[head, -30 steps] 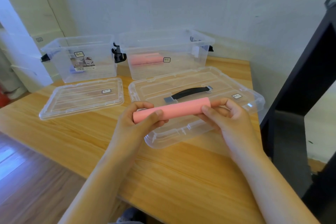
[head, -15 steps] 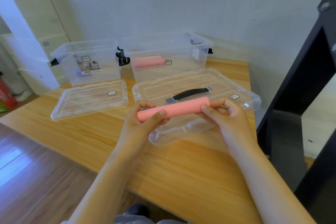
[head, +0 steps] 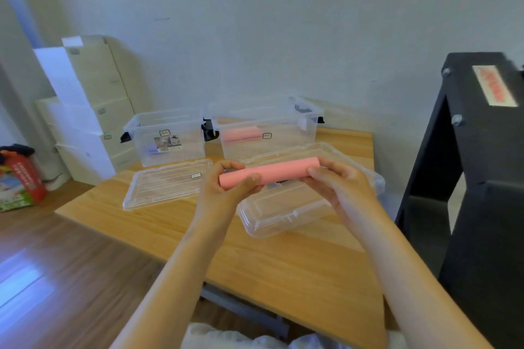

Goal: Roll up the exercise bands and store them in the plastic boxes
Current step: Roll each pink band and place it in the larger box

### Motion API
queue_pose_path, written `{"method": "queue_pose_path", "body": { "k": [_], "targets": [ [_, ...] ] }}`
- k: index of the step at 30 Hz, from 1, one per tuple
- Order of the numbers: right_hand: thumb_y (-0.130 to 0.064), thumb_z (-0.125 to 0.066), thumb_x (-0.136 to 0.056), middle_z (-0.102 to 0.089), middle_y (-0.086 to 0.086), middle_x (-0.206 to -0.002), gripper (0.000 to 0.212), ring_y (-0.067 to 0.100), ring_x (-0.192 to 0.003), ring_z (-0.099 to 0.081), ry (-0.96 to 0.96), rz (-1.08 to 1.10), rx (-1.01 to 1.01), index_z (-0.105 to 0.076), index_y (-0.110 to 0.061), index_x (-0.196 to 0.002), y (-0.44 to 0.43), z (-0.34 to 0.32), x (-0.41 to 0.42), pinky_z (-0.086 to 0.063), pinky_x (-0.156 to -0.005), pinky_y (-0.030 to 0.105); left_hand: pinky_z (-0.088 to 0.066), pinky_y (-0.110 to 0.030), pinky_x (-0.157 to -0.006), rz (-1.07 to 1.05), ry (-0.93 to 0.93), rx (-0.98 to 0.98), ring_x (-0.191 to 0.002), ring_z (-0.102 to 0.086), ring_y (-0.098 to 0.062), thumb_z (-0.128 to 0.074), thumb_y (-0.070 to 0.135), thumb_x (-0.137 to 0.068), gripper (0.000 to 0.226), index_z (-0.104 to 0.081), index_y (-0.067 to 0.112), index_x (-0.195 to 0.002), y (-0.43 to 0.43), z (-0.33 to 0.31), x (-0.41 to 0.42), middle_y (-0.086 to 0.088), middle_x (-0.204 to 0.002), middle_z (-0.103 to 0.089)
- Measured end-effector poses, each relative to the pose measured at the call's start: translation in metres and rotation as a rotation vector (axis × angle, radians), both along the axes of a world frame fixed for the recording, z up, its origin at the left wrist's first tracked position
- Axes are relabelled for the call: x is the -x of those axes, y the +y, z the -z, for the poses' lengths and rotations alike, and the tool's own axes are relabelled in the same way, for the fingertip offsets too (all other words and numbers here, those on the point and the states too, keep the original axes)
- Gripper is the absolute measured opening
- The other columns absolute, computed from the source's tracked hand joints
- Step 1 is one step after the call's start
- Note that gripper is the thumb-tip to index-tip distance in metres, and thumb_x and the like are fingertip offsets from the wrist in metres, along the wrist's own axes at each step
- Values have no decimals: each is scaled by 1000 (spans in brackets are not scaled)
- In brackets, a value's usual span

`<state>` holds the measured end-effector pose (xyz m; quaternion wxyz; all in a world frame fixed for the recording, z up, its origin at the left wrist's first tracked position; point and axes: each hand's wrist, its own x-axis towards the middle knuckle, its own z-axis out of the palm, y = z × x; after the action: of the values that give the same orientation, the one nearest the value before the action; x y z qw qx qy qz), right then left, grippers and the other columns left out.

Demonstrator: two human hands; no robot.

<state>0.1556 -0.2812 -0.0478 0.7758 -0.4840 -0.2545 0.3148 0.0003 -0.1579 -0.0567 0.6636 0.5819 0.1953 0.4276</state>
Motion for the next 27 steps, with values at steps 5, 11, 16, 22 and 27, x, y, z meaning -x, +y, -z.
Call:
{"method": "queue_pose_path", "body": {
  "k": [5, 11, 16, 22, 27],
  "targets": [
    [0, -64, -84, -73, 10, -92, 23, 18, -82, -72, -57, 4, -12, -66, 2, -107, -10, -20, 13, -56, -78, 20, -58, -25, -76, 3, -29, 38, -91, -72, -27, -72, 3, -81, 27, -56, 6, -102, -11, -16, 12, -15, -106, -63],
    [0, -66, -83, -73, 16, -96, 23, 24, -87, -72, -49, 22, -18, -67, 4, -106, -16, -25, 31, -57, -80, 23, -57, -29, -87, 143, -172, 305, -102, -70, -28, -60, 8, -92, 33, -56, -8, -121, -18, -23, 35, -21, -119, -66],
    [-2, -68, -83, -74, 10, -92, 18, 22, -87, -72, -30, 29, -27, -69, -3, -101, -17, -30, 41, -56, -81, 23, -58, -27, -82, 103, -178, 372, -98, -71, -26, -62, 5, -89, 33, -57, -8, -120, -21, -28, 45, -20, -113, -68],
    [1, -66, -83, -73, 12, -92, 16, 22, -84, -72, 21, 28, -39, -68, -1, -98, -7, -32, 34, -57, -78, 21, -58, -20, -72, 74, -131, 348, -89, -73, -21, -63, 3, -90, 25, -59, -5, -112, -8, -30, 36, -17, -106, -70],
    [1, -66, -83, -73, 13, -95, 18, 24, -87, -72, 78, 49, -12, -68, -1, -101, 21, -27, -2, -56, -83, 24, -58, -21, -72, 43, -35, 294, -91, -73, -20, -66, 9, -88, 23, -60, 1, -109, 24, -22, -3, -13, -103, -72]
  ]
}}
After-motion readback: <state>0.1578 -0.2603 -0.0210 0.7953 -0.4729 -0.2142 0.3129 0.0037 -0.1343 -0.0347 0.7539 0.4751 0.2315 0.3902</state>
